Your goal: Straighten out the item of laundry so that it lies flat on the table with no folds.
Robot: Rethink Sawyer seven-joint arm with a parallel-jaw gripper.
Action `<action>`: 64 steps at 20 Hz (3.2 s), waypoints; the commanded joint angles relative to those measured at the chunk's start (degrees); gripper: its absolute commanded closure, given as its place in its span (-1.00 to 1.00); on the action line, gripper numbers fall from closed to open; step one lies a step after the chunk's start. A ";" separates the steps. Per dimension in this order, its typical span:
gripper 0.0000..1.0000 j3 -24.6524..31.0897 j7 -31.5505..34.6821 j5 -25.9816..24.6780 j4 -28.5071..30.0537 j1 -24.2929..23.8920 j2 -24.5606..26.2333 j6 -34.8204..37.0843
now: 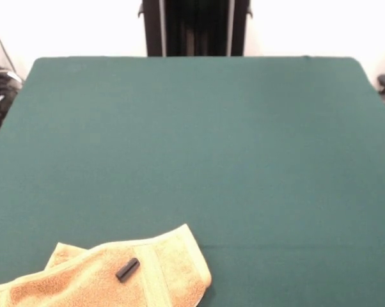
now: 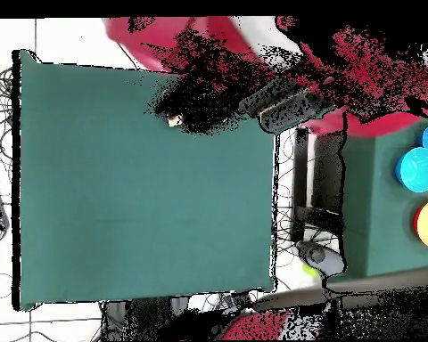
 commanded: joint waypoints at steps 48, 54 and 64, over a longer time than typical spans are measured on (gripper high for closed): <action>1.00 -2.19 -12.11 -7.98 3.34 7.34 -10.18 -7.94; 1.00 2.19 -4.58 -3.56 0.56 7.14 -9.47 -15.08; 1.00 0.41 -3.08 -5.97 1.96 7.18 -9.68 -5.34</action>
